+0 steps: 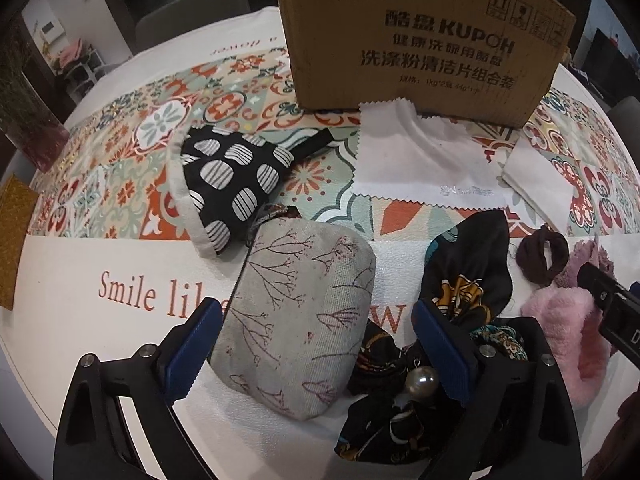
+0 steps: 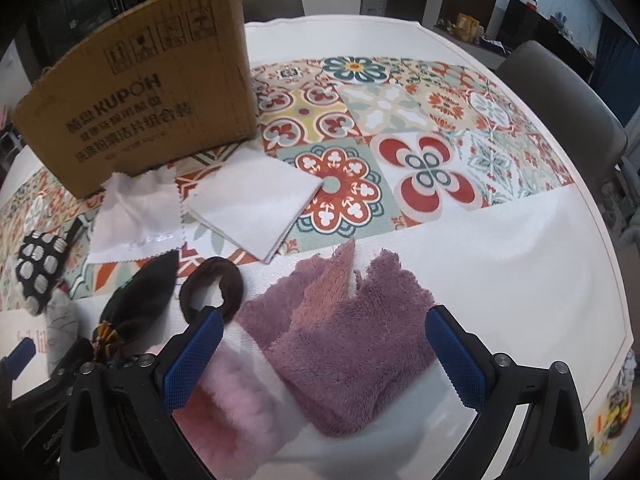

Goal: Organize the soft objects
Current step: 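Grasp the grey pouch with the left tool while the right tool grasps the mauve sock, then carry the grey pouch and mauve sock over the cardboard box with both tools, then open both tools to drop the pouch and sock into the box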

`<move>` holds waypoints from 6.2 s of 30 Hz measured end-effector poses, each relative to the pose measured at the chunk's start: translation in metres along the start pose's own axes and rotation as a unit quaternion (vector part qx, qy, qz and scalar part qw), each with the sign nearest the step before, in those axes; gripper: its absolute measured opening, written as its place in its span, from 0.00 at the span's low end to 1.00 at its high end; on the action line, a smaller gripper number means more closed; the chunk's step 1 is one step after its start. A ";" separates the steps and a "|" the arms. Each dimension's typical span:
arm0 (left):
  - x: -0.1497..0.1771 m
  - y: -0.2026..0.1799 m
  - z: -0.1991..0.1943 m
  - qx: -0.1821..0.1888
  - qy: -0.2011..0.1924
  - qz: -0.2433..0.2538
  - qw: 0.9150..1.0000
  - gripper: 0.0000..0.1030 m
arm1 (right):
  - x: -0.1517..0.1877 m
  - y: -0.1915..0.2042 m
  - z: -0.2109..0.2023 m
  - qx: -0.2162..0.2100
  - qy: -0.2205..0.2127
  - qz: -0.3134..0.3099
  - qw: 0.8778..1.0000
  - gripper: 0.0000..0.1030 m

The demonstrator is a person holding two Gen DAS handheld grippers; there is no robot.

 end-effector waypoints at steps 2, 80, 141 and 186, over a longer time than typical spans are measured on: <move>0.001 -0.002 0.004 -0.002 0.004 0.004 1.000 0.93 | 0.001 0.001 0.008 0.000 0.012 0.006 1.000 0.99; 0.021 -0.022 -0.168 0.049 -0.135 0.014 0.990 0.11 | 0.016 -0.036 -0.135 -0.115 -0.113 0.036 0.986 0.17; -0.178 -0.018 -0.206 0.040 -0.222 0.058 0.973 0.11 | -0.160 0.030 -0.172 -0.154 -0.205 -0.009 0.967 0.17; -0.236 -0.039 -0.094 0.029 -0.158 0.061 0.985 0.59 | -0.219 0.062 -0.099 -0.181 -0.159 -0.021 0.970 0.70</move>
Point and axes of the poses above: each gripper's, at about its wrist camera, not at the fingertips, and z roughly the way its jaws point, y to its left, x to its underside, the point moved 3 cm from there along z, roughly the way its jaws point, and after that the axes turned 9 degrees about x, right-handed, at the moved point
